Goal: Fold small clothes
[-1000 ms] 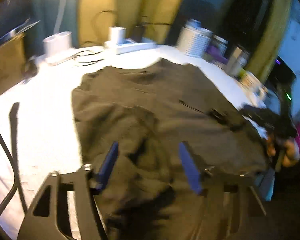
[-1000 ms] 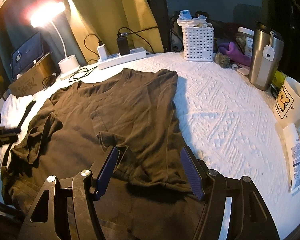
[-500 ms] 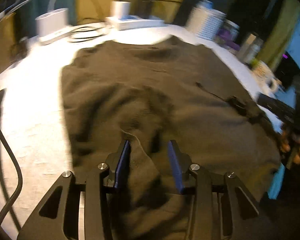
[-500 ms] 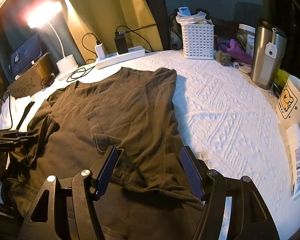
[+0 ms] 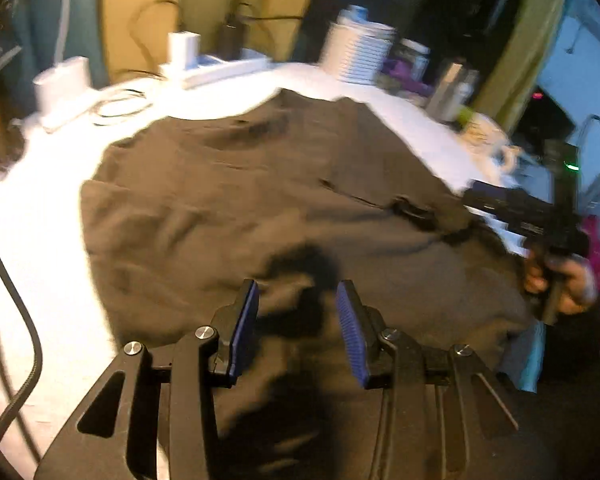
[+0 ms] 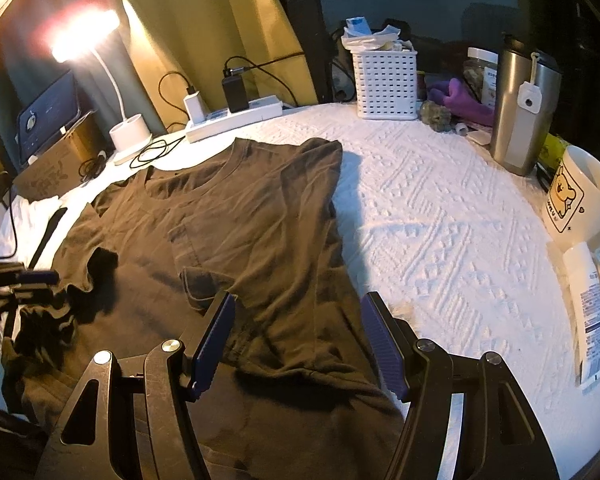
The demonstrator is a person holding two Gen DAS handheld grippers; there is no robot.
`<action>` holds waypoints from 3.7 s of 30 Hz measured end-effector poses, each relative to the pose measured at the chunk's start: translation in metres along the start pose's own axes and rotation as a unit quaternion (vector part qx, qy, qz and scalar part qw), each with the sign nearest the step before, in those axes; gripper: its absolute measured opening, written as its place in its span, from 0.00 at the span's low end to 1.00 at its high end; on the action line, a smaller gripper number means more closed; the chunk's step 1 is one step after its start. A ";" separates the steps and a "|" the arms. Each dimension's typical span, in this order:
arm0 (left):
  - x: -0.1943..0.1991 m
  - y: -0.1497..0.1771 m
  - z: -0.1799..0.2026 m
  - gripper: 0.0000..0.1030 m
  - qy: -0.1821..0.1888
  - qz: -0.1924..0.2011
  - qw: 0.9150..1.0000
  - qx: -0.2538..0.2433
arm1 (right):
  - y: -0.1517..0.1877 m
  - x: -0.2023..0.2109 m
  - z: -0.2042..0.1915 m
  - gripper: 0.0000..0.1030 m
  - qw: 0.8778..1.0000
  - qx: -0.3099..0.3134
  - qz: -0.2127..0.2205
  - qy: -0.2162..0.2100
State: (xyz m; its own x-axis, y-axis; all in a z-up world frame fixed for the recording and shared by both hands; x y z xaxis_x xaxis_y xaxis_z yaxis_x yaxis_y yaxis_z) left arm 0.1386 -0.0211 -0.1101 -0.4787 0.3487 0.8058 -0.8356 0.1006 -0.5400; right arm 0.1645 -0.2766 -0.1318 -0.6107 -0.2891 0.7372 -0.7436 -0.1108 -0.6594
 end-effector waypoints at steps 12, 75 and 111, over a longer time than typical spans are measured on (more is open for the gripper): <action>-0.009 0.017 -0.004 0.39 -0.016 -0.023 1.000 0.001 | 0.002 0.008 0.001 0.66 1.000 0.007 0.001 0.010; 0.106 0.115 0.022 0.09 -0.082 0.098 0.992 -0.019 | 0.076 0.114 -0.021 0.06 0.995 0.067 0.046 0.058; 0.133 0.015 -0.022 0.08 -0.136 0.183 0.974 -0.006 | -0.062 0.137 0.029 0.06 0.980 0.053 0.161 0.109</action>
State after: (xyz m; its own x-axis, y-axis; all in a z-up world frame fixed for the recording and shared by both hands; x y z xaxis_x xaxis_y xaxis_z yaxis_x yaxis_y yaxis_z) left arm 0.0680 0.0475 -0.0162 -0.7990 0.1033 0.5924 -0.5930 0.0282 -0.8047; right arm 0.1348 -0.3369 0.0060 -0.8607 -0.1171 0.4954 -0.4780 -0.1487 -0.8657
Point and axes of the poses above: each gripper's, at about its wrist camera, not at the fingertips, and x roughly against the way its jaws point, z to its right, y to its underside, the point moved 5 cm from there along -x, roughly the way its jaws point, and after that the axes turned 3 degrees about x, right-handed, at the moved point
